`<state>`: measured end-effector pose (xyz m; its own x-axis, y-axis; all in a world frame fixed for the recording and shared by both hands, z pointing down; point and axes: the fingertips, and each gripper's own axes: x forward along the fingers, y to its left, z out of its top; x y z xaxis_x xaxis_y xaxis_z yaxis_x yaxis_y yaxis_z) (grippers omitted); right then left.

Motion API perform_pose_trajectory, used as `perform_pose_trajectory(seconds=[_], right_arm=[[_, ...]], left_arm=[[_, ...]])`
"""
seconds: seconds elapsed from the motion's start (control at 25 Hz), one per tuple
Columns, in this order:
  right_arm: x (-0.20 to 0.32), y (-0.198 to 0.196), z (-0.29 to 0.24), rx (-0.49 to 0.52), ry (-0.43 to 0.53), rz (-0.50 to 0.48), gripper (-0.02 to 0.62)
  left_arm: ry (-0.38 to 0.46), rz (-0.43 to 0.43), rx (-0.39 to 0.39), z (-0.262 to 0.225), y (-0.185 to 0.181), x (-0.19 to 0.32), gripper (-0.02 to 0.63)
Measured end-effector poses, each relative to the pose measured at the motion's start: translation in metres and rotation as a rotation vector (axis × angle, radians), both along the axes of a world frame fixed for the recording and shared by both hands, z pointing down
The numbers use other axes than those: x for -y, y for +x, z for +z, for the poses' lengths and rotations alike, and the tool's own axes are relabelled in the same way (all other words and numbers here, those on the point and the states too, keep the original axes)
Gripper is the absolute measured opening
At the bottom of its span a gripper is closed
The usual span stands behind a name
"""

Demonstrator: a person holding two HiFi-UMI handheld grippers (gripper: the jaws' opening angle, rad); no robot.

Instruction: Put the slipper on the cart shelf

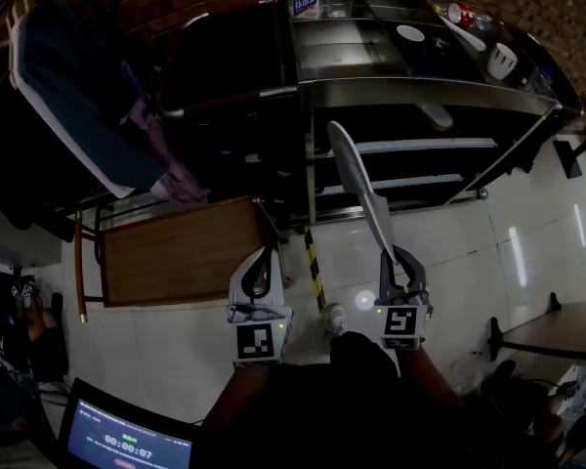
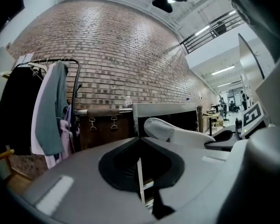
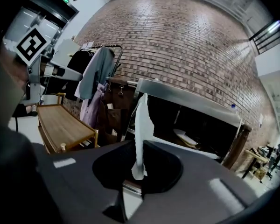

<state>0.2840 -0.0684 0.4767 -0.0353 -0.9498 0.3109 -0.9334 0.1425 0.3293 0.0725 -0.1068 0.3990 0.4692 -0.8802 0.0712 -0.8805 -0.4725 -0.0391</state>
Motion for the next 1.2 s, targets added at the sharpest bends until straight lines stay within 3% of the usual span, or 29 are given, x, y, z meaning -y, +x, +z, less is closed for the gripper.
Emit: perform_pose_trajectory(seconds=[0.24, 0.48, 0.92, 1.2], right_arm=[[0.031, 0.044, 0.020, 0.098, -0.044, 0.011, 0.037], [0.073, 0.061, 0.028, 0.199, -0.091, 0.004, 0.035], [0.179, 0.064, 0.057, 0.620, -0.239, 0.012, 0.035], [0.247, 0.061, 0.077, 0.993, -0.342, 0.023, 0.035]], left_arm=[[0.011, -0.013, 0.004, -0.002, 0.041, 0.024, 0.015], [-0.001, -0.064, -0.003, -0.010, 0.045, 0.042, 0.015], [0.027, -0.144, 0.053, -0.014, 0.036, 0.085, 0.015], [-0.005, -0.216, 0.071, -0.007, 0.014, 0.086, 0.015]])
